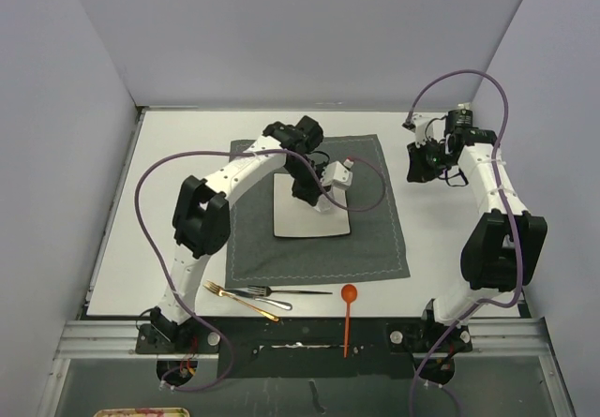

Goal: Set the dinner table for one person
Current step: Place the cup on the napkin.

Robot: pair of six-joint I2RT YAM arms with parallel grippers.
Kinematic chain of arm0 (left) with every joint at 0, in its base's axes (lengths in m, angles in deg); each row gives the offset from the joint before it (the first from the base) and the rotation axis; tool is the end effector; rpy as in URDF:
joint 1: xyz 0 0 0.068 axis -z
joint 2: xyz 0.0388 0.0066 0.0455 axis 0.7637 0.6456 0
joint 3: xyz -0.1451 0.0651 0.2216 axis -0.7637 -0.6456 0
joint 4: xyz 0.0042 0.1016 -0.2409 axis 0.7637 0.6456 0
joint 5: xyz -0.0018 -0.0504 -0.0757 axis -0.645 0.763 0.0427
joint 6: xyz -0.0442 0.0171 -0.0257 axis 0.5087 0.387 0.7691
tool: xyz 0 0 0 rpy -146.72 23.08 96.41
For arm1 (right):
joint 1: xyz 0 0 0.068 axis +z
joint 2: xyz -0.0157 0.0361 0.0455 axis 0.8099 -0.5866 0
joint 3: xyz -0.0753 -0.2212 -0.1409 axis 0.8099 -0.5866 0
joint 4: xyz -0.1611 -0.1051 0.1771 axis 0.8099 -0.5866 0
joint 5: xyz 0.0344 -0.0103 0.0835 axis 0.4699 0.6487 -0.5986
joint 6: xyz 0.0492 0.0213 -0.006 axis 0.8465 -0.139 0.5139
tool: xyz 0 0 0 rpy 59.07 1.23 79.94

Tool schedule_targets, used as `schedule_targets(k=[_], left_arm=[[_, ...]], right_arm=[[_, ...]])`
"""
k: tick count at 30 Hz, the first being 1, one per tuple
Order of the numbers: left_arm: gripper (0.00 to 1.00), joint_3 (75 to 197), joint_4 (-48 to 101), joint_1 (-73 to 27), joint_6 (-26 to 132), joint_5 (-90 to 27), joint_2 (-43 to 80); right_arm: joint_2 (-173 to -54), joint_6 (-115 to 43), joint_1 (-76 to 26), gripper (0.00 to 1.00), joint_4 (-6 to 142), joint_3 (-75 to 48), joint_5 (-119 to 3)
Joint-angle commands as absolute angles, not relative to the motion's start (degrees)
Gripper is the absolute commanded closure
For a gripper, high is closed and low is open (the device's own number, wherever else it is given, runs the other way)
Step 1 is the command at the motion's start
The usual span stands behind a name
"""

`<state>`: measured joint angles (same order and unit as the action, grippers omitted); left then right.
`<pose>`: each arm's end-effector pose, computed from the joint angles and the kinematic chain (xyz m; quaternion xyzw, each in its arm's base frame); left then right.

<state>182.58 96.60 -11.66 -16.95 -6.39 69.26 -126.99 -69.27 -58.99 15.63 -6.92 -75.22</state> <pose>0.3443 -0.2951 0.2521 0.7343 0.6050 -0.2584 0.1676 0.3388 -0.0139 0.2869 -0.2243 0.9274 0.1475 0.2604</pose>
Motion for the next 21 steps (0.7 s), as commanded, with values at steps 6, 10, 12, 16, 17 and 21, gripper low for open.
schedule_targets(k=[6, 10, 12, 16, 17, 21], left_arm=[[1.00, 180.43, 85.90, -6.46, -21.66, -15.72, 69.11], [1.00, 185.96, 85.92, -5.94, -24.45, -16.88, 71.38], [1.00, 191.12, 87.95, -5.93, -27.19, -17.31, 73.62], [1.00, 203.20, 94.26, -5.90, -31.41, -17.81, 79.98], [1.00, 206.48, 95.89, -5.97, -32.03, -18.01, 81.87], [1.00, 216.14, 99.31, -6.87, -34.22, -18.66, 87.97]], right_arm=[[-126.13, -68.24, -59.35, 1.00, 18.06, -5.44, -78.39], [-125.85, -68.17, -59.38, 1.00, 18.51, -6.17, -78.57], [-125.54, -68.04, -59.54, 1.00, 19.00, -6.50, -78.64], [-125.55, -67.60, -60.01, 1.00, 19.03, -6.41, -79.79], [-125.39, -67.58, -60.05, 1.00, 19.15, -6.61, -79.87], [-124.39, -67.43, -60.38, 1.00, 20.13, -8.07, -80.25]])
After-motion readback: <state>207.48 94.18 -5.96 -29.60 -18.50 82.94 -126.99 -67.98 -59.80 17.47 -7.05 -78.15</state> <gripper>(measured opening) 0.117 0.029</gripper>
